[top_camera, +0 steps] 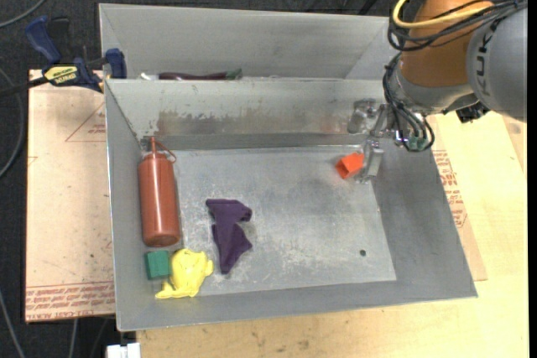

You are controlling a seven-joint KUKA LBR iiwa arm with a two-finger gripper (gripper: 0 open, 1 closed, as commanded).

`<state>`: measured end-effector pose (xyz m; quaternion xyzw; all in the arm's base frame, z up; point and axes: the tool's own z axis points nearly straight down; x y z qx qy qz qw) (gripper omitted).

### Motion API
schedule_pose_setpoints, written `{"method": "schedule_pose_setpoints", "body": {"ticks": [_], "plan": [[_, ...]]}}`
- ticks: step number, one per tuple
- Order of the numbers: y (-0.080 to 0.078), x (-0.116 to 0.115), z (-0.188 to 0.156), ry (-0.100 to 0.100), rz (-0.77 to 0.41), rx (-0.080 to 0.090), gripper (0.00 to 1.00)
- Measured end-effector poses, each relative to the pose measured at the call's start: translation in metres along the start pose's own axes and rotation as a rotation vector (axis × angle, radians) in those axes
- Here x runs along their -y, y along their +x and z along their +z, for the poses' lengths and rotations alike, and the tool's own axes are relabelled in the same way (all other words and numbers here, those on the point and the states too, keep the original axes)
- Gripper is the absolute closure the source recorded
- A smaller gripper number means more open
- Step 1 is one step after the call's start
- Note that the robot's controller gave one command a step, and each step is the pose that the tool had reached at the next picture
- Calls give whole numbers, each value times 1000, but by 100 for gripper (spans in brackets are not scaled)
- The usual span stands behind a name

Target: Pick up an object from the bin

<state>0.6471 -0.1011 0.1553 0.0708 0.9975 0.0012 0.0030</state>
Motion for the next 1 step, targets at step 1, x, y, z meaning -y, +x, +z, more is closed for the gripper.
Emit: {"method": "schedule_pose_setpoints", "body": {"ticks": [1], "plan": [[-5,5,38,1,1,8,0]]}}
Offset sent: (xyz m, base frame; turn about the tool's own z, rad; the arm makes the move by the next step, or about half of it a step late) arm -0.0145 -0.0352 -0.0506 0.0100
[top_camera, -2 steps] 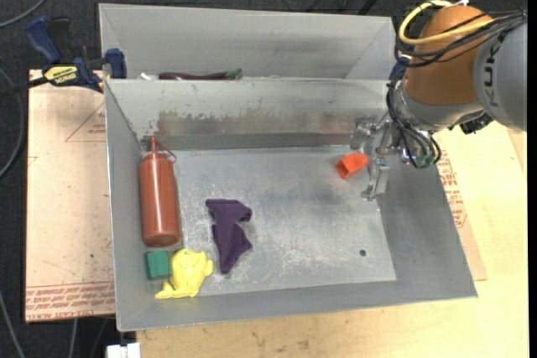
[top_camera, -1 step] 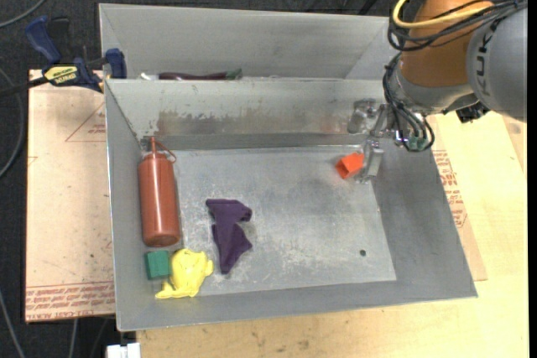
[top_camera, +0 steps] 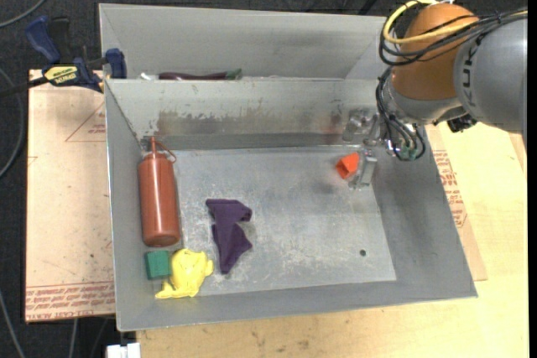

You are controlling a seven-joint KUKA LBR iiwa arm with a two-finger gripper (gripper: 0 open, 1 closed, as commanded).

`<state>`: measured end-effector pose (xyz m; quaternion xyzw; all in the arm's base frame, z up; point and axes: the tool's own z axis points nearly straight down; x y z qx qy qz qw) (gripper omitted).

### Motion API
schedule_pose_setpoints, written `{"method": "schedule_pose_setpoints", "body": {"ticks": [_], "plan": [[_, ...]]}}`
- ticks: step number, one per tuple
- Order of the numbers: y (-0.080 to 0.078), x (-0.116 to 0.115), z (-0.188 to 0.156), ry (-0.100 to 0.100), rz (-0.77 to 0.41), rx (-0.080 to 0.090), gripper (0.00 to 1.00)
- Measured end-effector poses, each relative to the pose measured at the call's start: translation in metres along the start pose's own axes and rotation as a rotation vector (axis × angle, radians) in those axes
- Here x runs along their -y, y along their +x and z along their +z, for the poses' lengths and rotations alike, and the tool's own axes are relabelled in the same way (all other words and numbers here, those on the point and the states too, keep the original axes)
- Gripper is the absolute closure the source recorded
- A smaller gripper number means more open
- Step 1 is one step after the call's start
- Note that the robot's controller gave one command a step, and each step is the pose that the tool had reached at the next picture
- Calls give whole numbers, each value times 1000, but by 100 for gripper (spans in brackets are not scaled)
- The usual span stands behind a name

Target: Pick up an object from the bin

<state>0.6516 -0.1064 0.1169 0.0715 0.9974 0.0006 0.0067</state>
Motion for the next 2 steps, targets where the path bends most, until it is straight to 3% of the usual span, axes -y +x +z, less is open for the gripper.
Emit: {"method": "schedule_pose_setpoints", "body": {"ticks": [1,2], "plan": [[13,21,29,-2,7,-17,0],[-4,11,45,-1,160,5,100]]}}
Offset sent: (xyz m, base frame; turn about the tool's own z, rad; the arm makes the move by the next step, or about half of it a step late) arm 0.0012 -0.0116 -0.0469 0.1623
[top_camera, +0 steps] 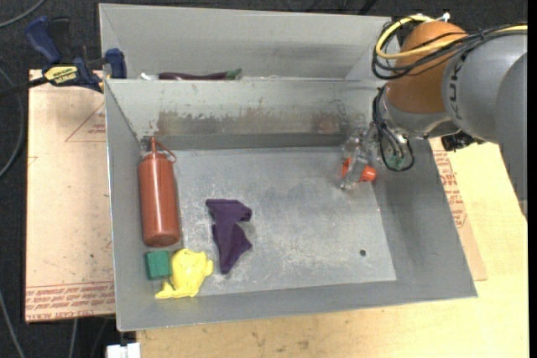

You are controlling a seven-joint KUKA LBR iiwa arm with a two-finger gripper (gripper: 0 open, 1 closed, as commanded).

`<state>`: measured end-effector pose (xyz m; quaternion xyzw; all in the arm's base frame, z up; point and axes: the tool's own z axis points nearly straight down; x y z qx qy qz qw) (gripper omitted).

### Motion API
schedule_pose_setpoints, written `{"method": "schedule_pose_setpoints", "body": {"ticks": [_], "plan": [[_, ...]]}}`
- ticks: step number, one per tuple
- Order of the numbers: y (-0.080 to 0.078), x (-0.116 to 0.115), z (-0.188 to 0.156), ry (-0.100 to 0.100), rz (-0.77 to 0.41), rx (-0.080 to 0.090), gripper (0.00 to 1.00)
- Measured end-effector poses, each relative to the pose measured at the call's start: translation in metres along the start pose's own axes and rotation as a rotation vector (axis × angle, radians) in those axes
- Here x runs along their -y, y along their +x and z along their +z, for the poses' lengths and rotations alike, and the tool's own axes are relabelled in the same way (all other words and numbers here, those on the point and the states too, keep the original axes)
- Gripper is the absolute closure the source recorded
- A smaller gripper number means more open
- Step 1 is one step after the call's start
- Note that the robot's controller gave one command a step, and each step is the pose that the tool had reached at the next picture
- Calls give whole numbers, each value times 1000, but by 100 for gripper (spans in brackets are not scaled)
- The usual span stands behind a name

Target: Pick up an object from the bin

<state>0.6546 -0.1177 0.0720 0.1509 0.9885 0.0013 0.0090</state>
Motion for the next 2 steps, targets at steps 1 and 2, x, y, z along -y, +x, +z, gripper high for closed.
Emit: {"method": "schedule_pose_setpoints", "body": {"ticks": [1,2], "plan": [[0,0,0,0,0,0,100],[3,1,-51,0,10,-6,100]]}}
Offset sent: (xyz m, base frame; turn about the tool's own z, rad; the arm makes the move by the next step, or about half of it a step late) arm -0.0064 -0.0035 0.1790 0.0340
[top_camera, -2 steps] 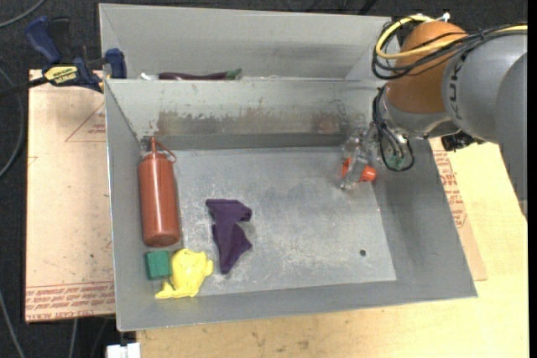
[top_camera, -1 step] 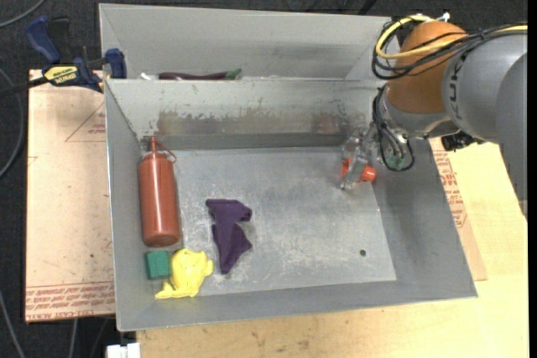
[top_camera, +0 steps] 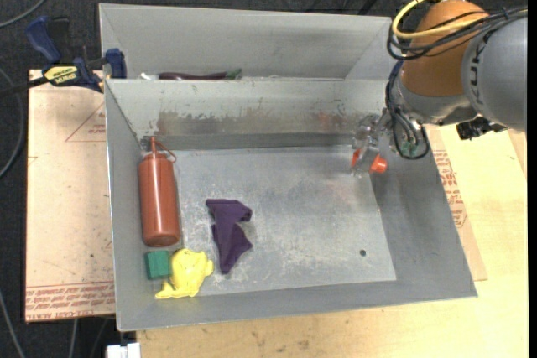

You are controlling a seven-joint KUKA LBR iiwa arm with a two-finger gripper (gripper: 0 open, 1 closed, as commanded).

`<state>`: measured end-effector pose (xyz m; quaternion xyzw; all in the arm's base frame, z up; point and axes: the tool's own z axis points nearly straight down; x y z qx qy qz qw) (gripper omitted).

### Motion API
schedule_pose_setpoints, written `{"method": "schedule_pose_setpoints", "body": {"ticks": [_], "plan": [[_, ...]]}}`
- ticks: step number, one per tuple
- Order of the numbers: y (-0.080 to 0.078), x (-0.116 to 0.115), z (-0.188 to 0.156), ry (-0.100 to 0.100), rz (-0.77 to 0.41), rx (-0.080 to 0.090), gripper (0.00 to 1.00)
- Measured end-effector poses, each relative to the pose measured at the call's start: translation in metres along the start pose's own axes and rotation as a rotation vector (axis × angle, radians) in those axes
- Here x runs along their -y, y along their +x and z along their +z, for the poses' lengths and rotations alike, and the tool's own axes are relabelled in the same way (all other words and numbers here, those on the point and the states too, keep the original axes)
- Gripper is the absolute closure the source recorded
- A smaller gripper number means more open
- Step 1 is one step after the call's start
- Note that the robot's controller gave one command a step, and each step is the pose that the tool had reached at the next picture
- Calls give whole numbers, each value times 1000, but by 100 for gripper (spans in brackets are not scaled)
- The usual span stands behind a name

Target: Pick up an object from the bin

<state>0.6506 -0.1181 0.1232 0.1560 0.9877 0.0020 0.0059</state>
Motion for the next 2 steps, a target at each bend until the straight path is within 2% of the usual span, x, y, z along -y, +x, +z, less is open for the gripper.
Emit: {"method": "schedule_pose_setpoints", "body": {"ticks": [1,2], "plan": [[-13,27,-70,-1,58,8,100],[-14,37,-101,0,59,13,100]]}}
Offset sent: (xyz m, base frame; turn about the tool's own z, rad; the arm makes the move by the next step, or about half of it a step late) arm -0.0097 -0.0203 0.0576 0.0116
